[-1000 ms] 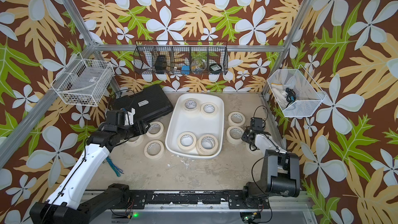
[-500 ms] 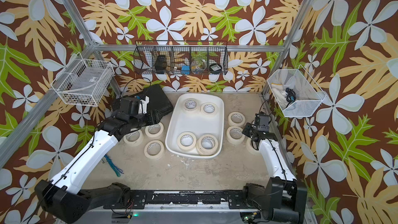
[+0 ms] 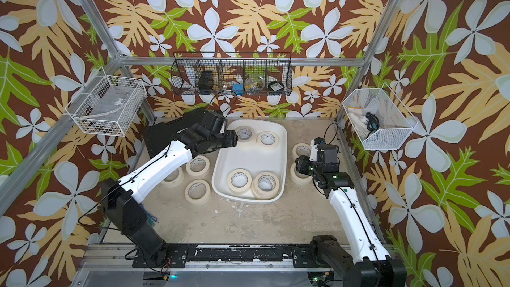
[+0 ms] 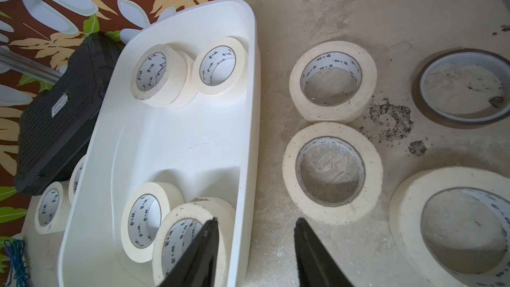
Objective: Take out the art tape in the storage box
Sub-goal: Pick up the art tape from the storage box.
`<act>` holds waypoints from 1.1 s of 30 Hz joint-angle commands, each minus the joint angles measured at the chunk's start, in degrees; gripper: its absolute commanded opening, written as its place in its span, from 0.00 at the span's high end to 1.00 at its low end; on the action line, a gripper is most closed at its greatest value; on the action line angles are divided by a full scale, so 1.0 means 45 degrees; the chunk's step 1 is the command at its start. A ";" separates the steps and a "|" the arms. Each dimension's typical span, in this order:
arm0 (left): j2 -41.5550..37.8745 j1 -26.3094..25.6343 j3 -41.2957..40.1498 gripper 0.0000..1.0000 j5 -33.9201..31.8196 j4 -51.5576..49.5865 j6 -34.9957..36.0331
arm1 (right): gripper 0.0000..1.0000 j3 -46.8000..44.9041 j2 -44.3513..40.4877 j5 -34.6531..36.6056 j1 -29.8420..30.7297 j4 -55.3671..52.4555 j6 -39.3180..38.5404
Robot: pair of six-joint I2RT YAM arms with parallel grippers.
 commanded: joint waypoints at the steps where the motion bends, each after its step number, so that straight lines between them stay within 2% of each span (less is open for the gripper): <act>1: 0.0988 -0.0033 0.0669 0.32 -0.0752 -0.0215 -0.0225 | 0.52 -0.0124 -0.0251 -0.0299 0.0435 -0.0151 0.0191; 14: 0.5231 0.0314 0.4191 0.32 -0.1765 -0.0689 -0.0457 | 0.52 -0.0500 -0.0630 -0.0361 0.1085 -0.0463 -0.0048; 21: 0.6580 0.0816 0.5197 0.32 -0.1584 -0.0629 -0.0610 | 0.52 -0.0666 -0.0667 -0.0360 0.1072 -0.0517 -0.0154; 33: 0.8465 0.1002 0.7011 0.35 -0.1973 -0.0643 -0.0320 | 0.52 -0.0617 -0.0396 -0.0398 0.1072 -0.0443 -0.0318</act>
